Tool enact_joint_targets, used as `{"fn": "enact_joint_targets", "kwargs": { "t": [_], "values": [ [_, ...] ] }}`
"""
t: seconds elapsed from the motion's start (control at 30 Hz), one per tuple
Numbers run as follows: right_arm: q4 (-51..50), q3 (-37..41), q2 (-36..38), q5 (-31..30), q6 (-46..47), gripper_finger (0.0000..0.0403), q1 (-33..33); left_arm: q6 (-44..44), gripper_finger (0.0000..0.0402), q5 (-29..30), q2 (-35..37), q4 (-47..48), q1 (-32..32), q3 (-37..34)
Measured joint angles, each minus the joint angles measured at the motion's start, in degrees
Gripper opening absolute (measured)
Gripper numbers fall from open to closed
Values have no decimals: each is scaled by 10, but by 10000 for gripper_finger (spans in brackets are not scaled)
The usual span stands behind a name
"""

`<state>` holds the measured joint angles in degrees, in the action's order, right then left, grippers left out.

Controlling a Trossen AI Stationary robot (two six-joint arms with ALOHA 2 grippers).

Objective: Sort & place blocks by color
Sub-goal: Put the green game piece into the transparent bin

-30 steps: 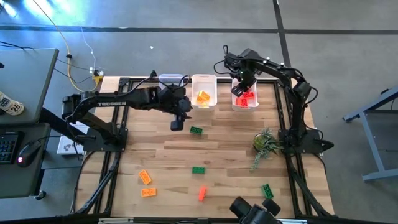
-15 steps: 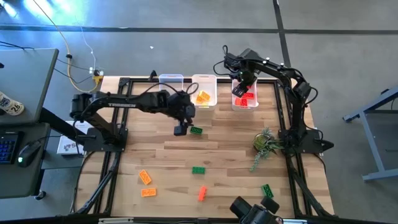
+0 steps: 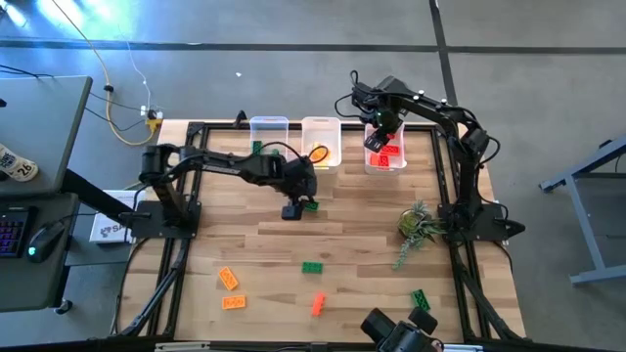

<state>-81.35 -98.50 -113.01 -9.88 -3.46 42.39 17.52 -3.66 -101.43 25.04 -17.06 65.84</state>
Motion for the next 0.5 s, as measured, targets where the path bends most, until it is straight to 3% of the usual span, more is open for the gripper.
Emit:
{"fn": "enact_joint_targets", "kwargs": {
  "t": [0.5],
  "values": [
    [5, 0, 0, 0, 6, 171, 0, 7, 244, -2, -68, -14, 1, 0]
  ]
}}
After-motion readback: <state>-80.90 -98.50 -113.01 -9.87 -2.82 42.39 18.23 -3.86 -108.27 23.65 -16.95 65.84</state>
